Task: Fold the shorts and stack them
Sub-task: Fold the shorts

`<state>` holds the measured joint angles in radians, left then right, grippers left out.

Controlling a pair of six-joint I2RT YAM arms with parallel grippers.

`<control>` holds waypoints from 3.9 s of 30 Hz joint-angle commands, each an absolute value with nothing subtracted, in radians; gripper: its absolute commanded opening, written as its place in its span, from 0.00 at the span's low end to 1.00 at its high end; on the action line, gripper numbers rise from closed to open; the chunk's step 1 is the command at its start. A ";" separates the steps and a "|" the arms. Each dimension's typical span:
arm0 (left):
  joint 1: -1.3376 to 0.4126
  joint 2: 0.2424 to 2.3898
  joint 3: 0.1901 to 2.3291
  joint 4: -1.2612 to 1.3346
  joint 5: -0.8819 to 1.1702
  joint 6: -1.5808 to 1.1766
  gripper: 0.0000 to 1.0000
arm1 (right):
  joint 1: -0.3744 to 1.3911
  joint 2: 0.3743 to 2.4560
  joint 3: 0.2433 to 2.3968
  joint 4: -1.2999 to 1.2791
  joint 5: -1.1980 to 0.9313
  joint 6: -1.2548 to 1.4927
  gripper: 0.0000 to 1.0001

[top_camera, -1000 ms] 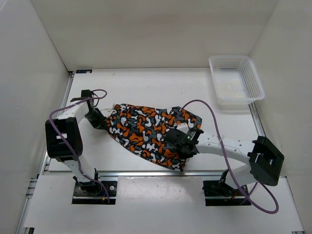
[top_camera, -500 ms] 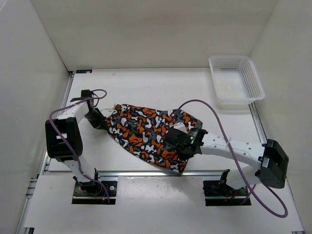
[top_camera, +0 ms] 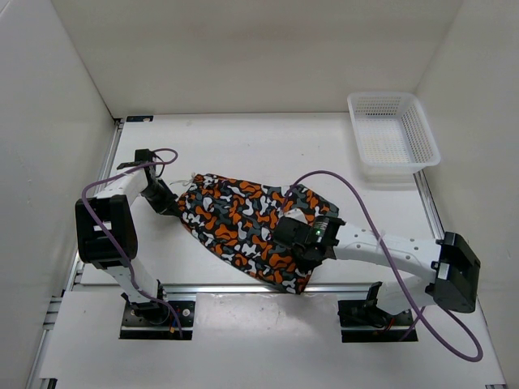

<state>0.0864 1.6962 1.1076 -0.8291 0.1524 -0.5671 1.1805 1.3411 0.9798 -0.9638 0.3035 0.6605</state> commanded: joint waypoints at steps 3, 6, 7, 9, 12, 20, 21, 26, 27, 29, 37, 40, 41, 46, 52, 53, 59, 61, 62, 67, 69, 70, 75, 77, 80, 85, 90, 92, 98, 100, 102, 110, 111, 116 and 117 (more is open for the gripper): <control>0.083 1.663 1.126 -0.813 0.155 -0.575 0.15 | 1.187 1.319 0.996 -0.980 0.288 0.646 0.00; 0.083 1.654 1.126 -0.813 0.155 -0.575 0.15 | 1.187 1.319 0.985 -0.969 0.288 0.664 0.00; 0.083 1.654 1.126 -0.813 0.155 -0.575 0.15 | 1.187 1.310 0.985 -0.969 0.288 0.664 0.00; 0.083 1.654 1.126 -0.813 0.155 -0.575 0.15 | 1.187 1.310 0.985 -0.969 0.288 0.664 0.00; 0.083 1.654 1.126 -0.813 0.155 -0.575 0.15 | 1.221 1.298 0.985 -0.959 0.252 0.634 0.00; 0.083 1.654 1.126 -0.813 0.155 -0.575 0.15 | 1.328 1.359 1.005 -0.925 0.032 0.474 0.00; 0.083 1.654 1.126 -0.813 0.155 -0.575 0.15 | 1.328 1.370 1.005 -0.925 0.032 0.474 0.00; 0.083 1.654 1.135 -0.813 0.155 -0.575 0.15 | 1.350 1.463 0.996 -0.904 -0.004 0.465 0.00; 0.083 1.654 1.135 -0.813 0.155 -0.575 0.15 | 1.350 1.476 0.996 -0.891 -0.014 0.465 0.08; 0.083 1.645 1.135 -0.813 0.155 -0.575 0.17 | 1.361 1.500 0.996 -0.891 0.007 0.465 0.39; 0.083 1.644 1.135 -0.813 0.155 -0.575 0.59 | 1.263 1.370 1.002 -0.937 0.179 0.595 0.85; 0.083 1.644 1.135 -0.813 0.155 -0.575 0.74 | 1.113 1.324 0.951 -0.937 0.178 0.667 0.76; 0.083 1.644 1.135 -0.813 0.155 -0.575 0.75 | 1.074 1.312 0.918 -0.919 0.160 0.667 0.76; 0.083 1.687 1.135 -0.813 0.137 -0.575 0.75 | 0.771 1.243 0.786 -0.767 -0.012 0.710 0.81; 0.083 1.752 1.166 -0.804 0.137 -0.575 0.51 | 0.505 1.218 0.650 -0.592 -0.196 0.719 0.77; 0.083 1.761 1.166 -0.804 0.137 -0.575 0.45 | 0.496 1.241 0.650 -0.592 -0.205 0.709 0.77; 0.083 1.799 1.201 -0.804 0.124 -0.566 0.10 | 0.495 1.370 0.675 -0.517 -0.164 0.689 0.65; 0.083 1.784 1.201 -0.804 0.098 -0.578 0.10 | 0.495 1.419 0.711 -0.494 -0.140 0.666 0.48; 0.083 1.761 1.187 -0.804 0.089 -0.587 0.10 | 0.495 1.469 0.732 -0.485 -0.126 0.666 0.40; 0.119 1.669 1.105 -0.804 0.057 -0.609 0.10 | 0.471 1.684 0.976 -0.492 -0.003 0.592 0.01; 0.139 1.608 1.059 -0.804 0.066 -0.609 0.10 | 0.456 1.750 1.078 -0.512 0.038 0.565 0.01; 0.150 1.588 1.046 -0.804 0.066 -0.609 0.10 | 0.446 1.809 1.130 -0.524 0.061 0.552 0.01; 0.195 1.522 1.037 -0.827 0.075 -0.580 0.61 | 0.446 1.925 1.448 -0.615 0.100 0.486 0.42; 0.204 1.509 1.046 -0.827 0.066 -0.580 0.79 | 0.480 1.916 1.477 -0.624 0.100 0.471 0.72; 0.213 1.520 1.046 -0.827 0.057 -0.580 1.00 | 0.511 1.876 1.493 -0.637 0.109 0.460 0.84; 0.222 1.626 1.055 -0.775 0.075 -0.580 1.00 | 0.567 1.755 1.448 -0.657 0.121 0.460 0.85; 0.259 1.729 1.092 -0.724 0.135 -0.603 0.88 | 0.588 1.622 1.384 -0.690 0.132 0.460 0.85; 0.259 1.762 1.117 -0.724 0.109 -0.617 0.83 | 0.588 1.556 1.359 -0.701 0.152 0.460 0.85; 0.259 1.842 1.180 -0.715 0.012 -0.635 0.37 | 0.588 1.402 1.261 -0.735 0.152 0.460 0.86; 0.259 1.842 1.190 -0.715 -0.026 -0.635 0.15 | 0.588 1.361 1.230 -0.747 0.161 0.460 0.86; 0.259 1.826 1.201 -0.748 -0.079 -0.635 0.10 | 0.588 1.341 1.218 -0.761 0.186 0.469 0.86; 0.143 1.560 1.327 -0.914 -0.299 -0.608 0.10 | 0.569 1.264 1.200 -0.813 0.232 0.469 0.86; 0.117 1.524 1.369 -0.931 -0.319 -0.586 0.10 | 0.557 1.264 1.200 -0.822 0.232 0.469 0.86; -0.050 1.480 1.477 -1.035 -0.435 -0.561 0.10 | 0.548 1.255 1.189 -0.807 0.174 0.451 0.86; -0.102 1.480 1.497 -1.046 -0.436 -0.561 0.10 | 0.548 1.267 1.189 -0.784 0.146 0.451 0.86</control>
